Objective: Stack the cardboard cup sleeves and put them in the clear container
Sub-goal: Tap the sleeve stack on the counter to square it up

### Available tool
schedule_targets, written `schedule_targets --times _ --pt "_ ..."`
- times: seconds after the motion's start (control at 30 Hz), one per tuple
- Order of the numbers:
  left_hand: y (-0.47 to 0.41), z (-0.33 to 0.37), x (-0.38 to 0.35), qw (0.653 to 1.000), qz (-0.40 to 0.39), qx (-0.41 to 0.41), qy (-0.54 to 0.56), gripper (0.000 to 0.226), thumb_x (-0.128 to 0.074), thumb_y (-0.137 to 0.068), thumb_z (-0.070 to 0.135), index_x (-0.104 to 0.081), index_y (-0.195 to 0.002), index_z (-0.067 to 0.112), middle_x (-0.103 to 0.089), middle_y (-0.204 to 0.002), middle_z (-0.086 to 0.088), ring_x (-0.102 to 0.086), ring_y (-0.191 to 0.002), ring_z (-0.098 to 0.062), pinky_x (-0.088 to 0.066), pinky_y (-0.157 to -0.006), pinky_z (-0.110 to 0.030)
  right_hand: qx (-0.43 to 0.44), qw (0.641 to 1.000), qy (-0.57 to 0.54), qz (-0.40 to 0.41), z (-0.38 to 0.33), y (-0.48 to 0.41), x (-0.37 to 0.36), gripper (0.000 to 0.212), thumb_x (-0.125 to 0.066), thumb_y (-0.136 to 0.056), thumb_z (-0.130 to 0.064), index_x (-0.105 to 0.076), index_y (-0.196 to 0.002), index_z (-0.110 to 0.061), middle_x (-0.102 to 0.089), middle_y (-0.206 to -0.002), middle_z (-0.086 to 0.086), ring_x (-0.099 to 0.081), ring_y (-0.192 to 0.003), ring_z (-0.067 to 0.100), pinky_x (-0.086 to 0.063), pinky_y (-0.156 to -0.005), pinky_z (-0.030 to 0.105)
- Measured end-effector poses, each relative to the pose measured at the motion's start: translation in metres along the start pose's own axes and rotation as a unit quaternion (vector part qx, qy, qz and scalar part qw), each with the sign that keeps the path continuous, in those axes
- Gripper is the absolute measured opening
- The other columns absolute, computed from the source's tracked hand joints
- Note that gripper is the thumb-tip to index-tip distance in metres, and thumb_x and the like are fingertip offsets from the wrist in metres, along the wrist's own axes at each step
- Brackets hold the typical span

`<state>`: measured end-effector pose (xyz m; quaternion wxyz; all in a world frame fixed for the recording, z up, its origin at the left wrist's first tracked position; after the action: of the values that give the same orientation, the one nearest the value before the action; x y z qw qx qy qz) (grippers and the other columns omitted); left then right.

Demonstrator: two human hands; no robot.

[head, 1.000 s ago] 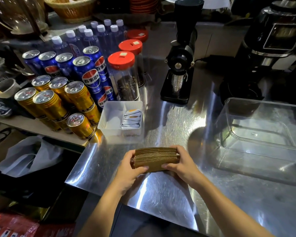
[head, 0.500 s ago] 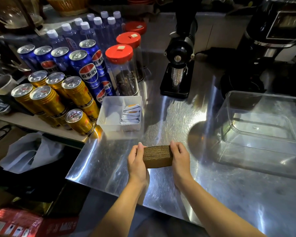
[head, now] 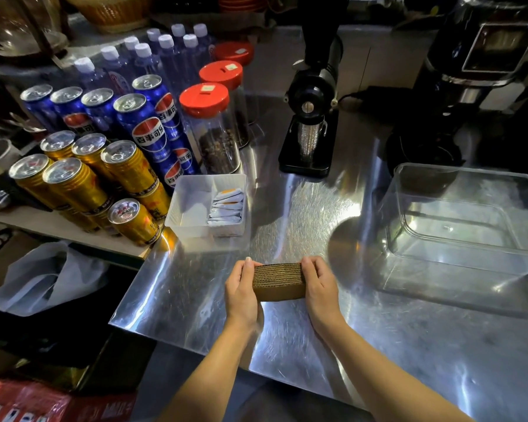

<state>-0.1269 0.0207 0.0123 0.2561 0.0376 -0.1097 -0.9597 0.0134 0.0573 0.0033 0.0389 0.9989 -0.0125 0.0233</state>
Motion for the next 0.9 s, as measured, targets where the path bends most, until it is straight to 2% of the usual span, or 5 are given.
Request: schedule_targets --times 0.17,0.33,0.47,0.8,0.9 --pt "0.003 -0.001 0.007 0.993 -0.101 0.021 0.054 0.035 -0.061 -0.081 0.036 -0.057 -0.104 0.010 -0.059 -0.097 -0.010 -0.060 -0.082 -0.014 -0.050 -0.069 -0.026 0.001 1.000 0.009 -0.012 0.003 -0.003 0.000 0.037 -0.042 -0.095 -0.029 -0.047 -0.058 -0.032 -0.040 -0.060 -0.012 -0.037 -0.052 -0.003 -0.034 -0.051 0.011" --pt "0.005 -0.010 0.039 0.977 -0.209 -0.002 -0.047 0.067 -0.078 -0.063 0.018 -0.047 -0.120 0.033 -0.056 -0.124 -0.001 -0.056 -0.114 -0.013 -0.050 -0.092 -0.029 0.005 1.000 0.010 -0.022 0.005 -0.003 0.001 0.035 -0.041 -0.095 -0.029 -0.045 -0.061 -0.029 -0.038 -0.060 -0.011 -0.036 -0.052 -0.003 -0.033 -0.051 0.010" --pt "0.001 -0.006 0.040 0.968 -0.208 -0.059 -0.126 0.060 -0.074 -0.069 -0.003 -0.053 -0.114 0.032 -0.066 -0.111 0.006 -0.061 -0.103 0.000 -0.045 -0.083 -0.010 0.000 1.000 0.010 -0.022 0.004 -0.004 0.001 0.035 -0.041 -0.095 -0.030 -0.047 -0.061 -0.031 -0.040 -0.060 -0.012 -0.038 -0.052 -0.004 -0.034 -0.051 0.009" --pt "-0.003 -0.006 0.041 0.972 -0.162 -0.073 -0.155 0.042 -0.074 -0.071 0.003 -0.062 -0.097 0.034 -0.073 -0.092 0.012 -0.066 -0.092 -0.003 -0.047 -0.079 -0.010 -0.006 0.996 0.009 -0.093 -0.005 -0.002 0.010 0.018 -0.056 -0.085 -0.043 -0.060 -0.083 -0.027 -0.061 -0.075 -0.012 -0.054 -0.067 -0.005 -0.042 -0.062 0.005" --pt "-0.004 -0.007 0.042 0.970 -0.162 -0.072 -0.165 0.041 -0.074 -0.072 0.008 -0.061 -0.097 0.038 -0.073 -0.095 0.013 -0.065 -0.094 -0.004 -0.048 -0.080 -0.011 -0.010 0.981 -0.025 -0.192 -0.002 0.004 0.019 0.035 -0.073 -0.069 -0.044 -0.058 -0.100 -0.040 -0.068 -0.088 -0.020 -0.064 -0.081 0.000 -0.050 -0.067 0.011"
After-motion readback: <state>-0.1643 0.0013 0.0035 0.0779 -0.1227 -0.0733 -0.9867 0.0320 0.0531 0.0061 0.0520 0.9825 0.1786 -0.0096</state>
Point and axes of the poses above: each hand's wrist, its own y-axis away from the middle knuckle, its own x-axis out of the back of the hand, z = x × y, the point moved 5 cm from there along -y, towards the middle knuckle
